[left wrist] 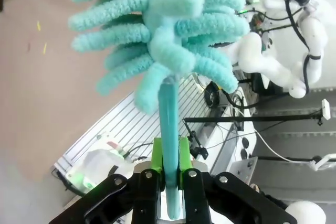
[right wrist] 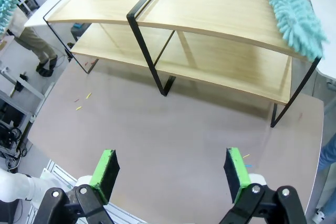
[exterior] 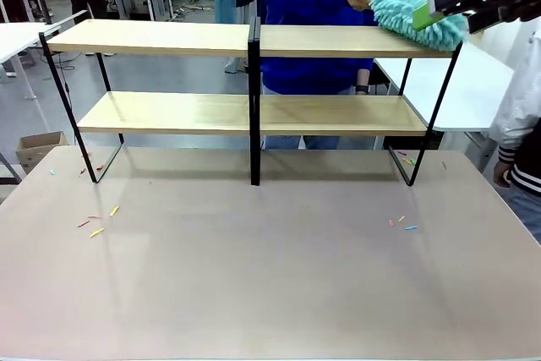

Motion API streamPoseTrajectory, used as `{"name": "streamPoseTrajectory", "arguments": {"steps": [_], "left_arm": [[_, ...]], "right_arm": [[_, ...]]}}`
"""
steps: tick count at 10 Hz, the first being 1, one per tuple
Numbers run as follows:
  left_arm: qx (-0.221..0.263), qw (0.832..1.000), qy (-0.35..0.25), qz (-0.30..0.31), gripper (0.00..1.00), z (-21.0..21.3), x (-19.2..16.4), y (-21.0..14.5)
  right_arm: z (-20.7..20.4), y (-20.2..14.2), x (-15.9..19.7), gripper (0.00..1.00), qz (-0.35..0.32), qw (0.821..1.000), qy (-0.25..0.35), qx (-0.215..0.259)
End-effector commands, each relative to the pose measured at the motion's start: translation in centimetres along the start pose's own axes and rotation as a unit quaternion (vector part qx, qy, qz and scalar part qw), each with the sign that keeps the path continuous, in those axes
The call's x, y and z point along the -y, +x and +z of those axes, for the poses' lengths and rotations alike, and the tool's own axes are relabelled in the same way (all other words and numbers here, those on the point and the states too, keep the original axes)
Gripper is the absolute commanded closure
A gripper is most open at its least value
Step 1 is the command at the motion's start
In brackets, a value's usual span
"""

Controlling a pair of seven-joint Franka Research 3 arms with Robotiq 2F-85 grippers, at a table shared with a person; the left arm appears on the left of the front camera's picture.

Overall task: Clean the shelves.
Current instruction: Clean another randomly selected level of the Shelf with the Duster, then place the Duster on the table.

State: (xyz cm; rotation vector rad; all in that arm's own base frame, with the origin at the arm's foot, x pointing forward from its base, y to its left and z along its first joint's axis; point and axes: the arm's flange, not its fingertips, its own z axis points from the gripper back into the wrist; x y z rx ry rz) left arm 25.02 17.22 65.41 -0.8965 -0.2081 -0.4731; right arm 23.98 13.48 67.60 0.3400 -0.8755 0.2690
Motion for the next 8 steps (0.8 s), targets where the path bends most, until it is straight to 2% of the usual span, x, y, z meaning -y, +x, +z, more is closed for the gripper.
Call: {"name": "streamPoseTrajectory", "arguments": {"steps": [1,8], "left_arm": [[-0.007,1.000,-0.012,-0.019,0.87,-0.29,0.04,-0.25],[-0.007,1.000,-0.012,-0.019,0.87,-0.29,0.04,-0.25]], "right_arm": [[0.02,0.10,0.11,0.00,-0.001,1.000,0.004,0.000],[0.02,0.10,0.11,0.00,-0.001,1.000,0.004,0.000]]}}
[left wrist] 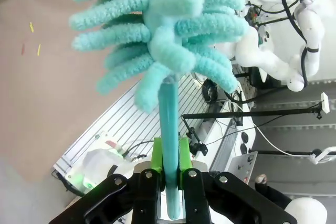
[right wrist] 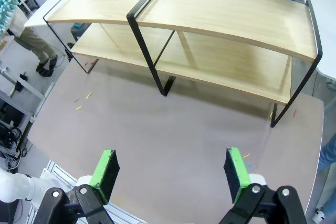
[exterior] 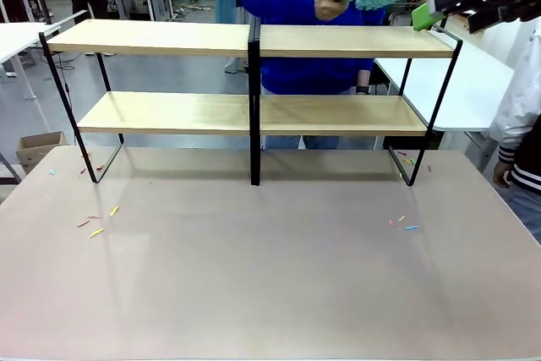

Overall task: Clean the shelves.
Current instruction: Place the Duster on the table.

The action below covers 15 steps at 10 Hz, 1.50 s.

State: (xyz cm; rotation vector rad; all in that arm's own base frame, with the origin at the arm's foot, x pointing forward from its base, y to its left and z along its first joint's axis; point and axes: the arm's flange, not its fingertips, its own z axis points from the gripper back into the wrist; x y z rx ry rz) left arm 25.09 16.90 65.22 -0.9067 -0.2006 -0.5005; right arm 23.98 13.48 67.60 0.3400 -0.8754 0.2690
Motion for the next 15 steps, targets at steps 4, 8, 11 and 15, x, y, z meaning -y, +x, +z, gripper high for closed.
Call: {"name": "streamPoseTrajectory", "arguments": {"steps": [4,8,11,15], "left_arm": [[0.001,1.000,-0.004,-0.009,0.87,0.1,0.0,-0.3],[-0.091,0.992,-0.011,-0.086,0.87,-1.6,0.3,-0.6],[-0.312,0.920,-0.050,-0.231,0.87,-6.0,-1.6,-2.4],[-0.441,0.866,-0.042,-0.232,0.87,-14.7,-6.0,0.2]], "right_arm": [[0.0,0.1,0.1,0.00,-0.001,1.000,0.004,0.000],[0.1,-1.5,1.4,0.00,-0.028,0.997,0.071,-0.025],[-1.0,-9.3,11.5,0.00,-0.256,0.935,0.188,-0.157],[-9.9,-16.0,18.1,0.00,-0.411,0.838,0.279,-0.225]]}}
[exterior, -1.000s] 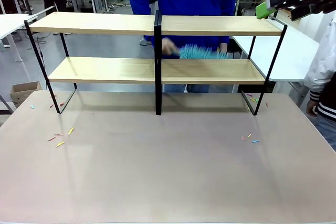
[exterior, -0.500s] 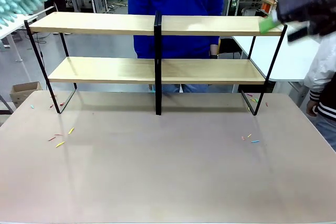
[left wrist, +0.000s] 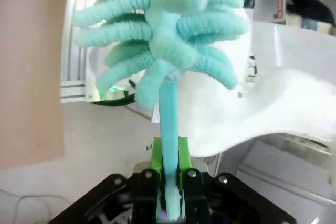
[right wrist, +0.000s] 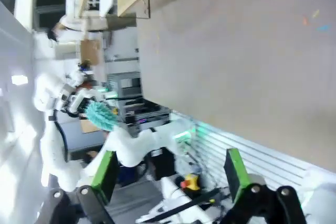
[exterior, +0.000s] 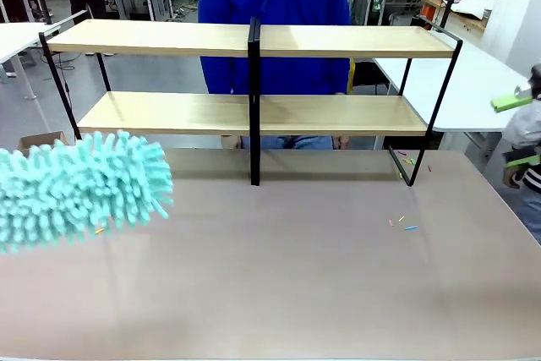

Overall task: Clean the shelves.
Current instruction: Place the Duster on the table.

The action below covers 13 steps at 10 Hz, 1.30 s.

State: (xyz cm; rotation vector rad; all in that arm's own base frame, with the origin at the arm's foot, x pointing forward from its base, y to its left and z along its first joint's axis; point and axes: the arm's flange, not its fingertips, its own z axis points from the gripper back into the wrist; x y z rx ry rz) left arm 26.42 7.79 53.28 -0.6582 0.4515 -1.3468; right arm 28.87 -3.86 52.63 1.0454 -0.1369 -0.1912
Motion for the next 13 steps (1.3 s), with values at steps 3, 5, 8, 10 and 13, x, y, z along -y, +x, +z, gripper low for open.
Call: {"name": "streamPoseTrajectory", "arguments": {"steps": [3,5,8,10,13], "left_arm": [[0.217,0.917,0.183,0.280,0.87,0.9,-7.2,0.6],[0.028,0.998,0.026,0.058,0.87,0.1,-4.6,0.2],[0.002,0.996,0.079,0.042,0.87,1.8,-8.6,2.5],[0.005,0.978,0.201,0.047,0.87,3.6,-14.4,7.6],[-0.009,0.954,0.290,0.077,0.87,2.0,-19.8,10.4]], "right_arm": [[-11.2,-1.5,7.7,0.00,-0.018,0.994,0.094,-0.047],[-3.8,3.6,4.2,0.00,-0.043,0.997,0.051,-0.024],[-3.8,3.6,4.2,0.00,-0.043,0.997,0.051,-0.024],[-3.8,3.6,4.2,0.00,-0.043,0.997,0.051,-0.024],[-3.8,3.6,4.2,0.00,-0.043,0.997,0.051,-0.024]]}}
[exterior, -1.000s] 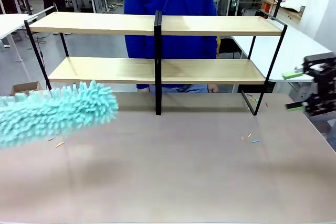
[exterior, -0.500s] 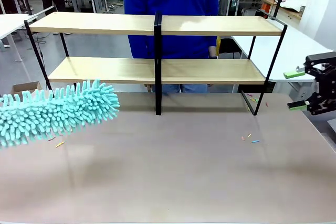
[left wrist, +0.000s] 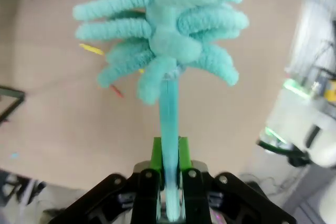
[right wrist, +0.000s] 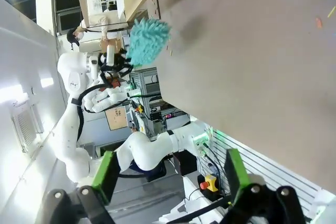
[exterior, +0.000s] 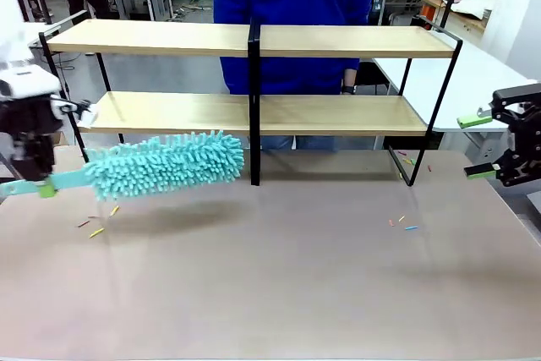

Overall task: Clean the shelves.
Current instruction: Place the Duster on the table.

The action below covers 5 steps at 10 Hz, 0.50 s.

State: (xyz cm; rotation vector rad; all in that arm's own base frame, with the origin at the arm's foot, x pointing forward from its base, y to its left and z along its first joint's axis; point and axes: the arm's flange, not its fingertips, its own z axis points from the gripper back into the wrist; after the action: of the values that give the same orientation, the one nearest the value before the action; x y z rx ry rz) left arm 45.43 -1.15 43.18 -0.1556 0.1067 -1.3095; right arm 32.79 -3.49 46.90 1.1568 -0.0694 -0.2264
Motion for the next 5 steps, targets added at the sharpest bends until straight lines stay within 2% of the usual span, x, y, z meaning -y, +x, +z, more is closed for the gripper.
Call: {"name": "streamPoseTrajectory", "arguments": {"steps": [1,4,5], "left_arm": [[-0.027,0.999,0.017,0.003,0.87,-1.8,0.9,-0.6],[-0.075,0.994,0.008,-0.079,0.87,-2.0,2.3,0.3],[-0.103,0.990,-0.008,-0.093,0.28,-2.2,2.3,0.7]], "right_arm": [[0.1,0.0,-0.3,0.00,-0.007,1.000,0.000,-0.001],[0.1,0.0,-0.3,0.00,-0.007,1.000,0.000,-0.001],[0.1,0.0,-0.3,0.00,-0.007,1.000,0.000,-0.001]]}}
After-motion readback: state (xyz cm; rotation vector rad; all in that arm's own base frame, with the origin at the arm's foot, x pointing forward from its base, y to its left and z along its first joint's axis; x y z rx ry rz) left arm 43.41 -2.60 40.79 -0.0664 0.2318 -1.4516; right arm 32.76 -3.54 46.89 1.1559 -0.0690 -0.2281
